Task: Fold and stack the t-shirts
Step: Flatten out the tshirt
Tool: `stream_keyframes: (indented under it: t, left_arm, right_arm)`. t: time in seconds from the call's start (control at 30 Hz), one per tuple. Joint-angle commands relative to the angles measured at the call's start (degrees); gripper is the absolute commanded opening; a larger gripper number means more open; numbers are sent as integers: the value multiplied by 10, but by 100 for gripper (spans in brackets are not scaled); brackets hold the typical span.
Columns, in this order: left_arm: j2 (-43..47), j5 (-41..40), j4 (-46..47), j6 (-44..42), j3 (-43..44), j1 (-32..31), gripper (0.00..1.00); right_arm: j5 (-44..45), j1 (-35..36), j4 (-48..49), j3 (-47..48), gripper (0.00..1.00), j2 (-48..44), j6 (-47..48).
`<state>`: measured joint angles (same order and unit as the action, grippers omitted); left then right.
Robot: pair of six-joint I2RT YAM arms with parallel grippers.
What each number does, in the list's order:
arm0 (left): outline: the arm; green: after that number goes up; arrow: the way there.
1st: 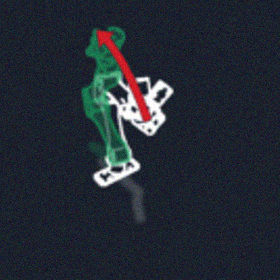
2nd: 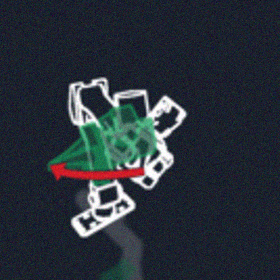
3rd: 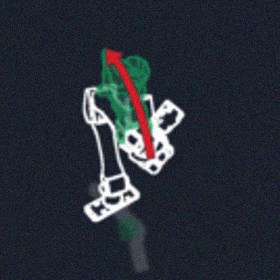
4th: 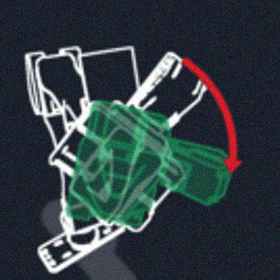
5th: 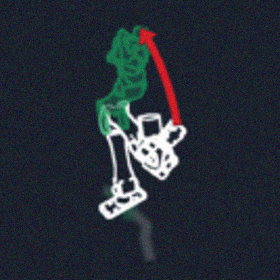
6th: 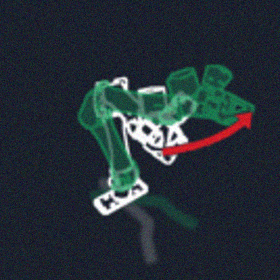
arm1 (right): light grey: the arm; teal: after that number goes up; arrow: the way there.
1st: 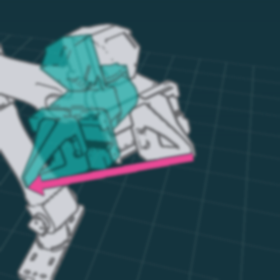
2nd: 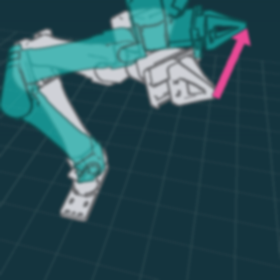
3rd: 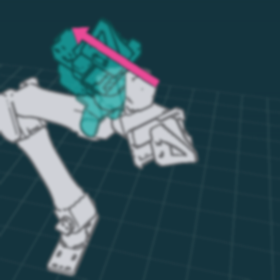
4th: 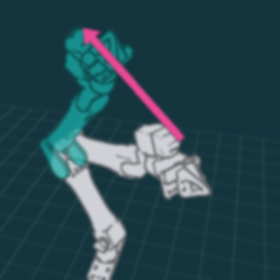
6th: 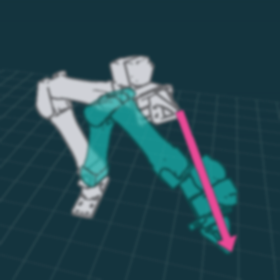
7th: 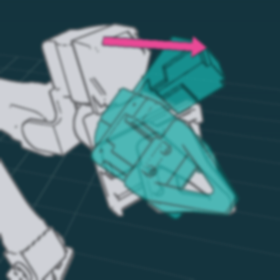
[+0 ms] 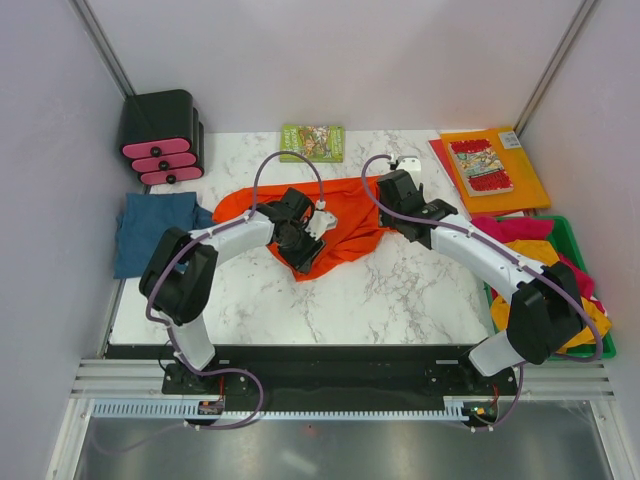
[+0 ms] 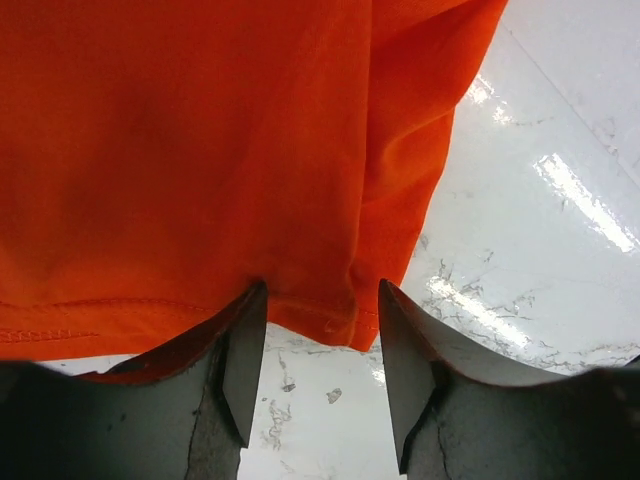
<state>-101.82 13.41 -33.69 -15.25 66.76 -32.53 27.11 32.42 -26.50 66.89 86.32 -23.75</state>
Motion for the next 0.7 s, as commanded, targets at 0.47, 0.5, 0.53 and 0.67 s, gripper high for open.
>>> stream_keyframes:
  t: [0.47,0.5,0.53,0.67]
  left_arm:
    - [91,-44,-14,-11,3,5,2]
    - [103,-46,-17,-11,4,8,2]
    - [128,-47,-26,-10,9,16,2]
    - [189,-36,-50,-6,30,62,2]
  right_arm:
    - [24,2,26,0,55,-7,3]
    - [30,-2,26,-1,56,-9,3]
    - [29,-5,26,-2,57,-11,1]
    - [16,-34,25,-9,58,-12,-3]
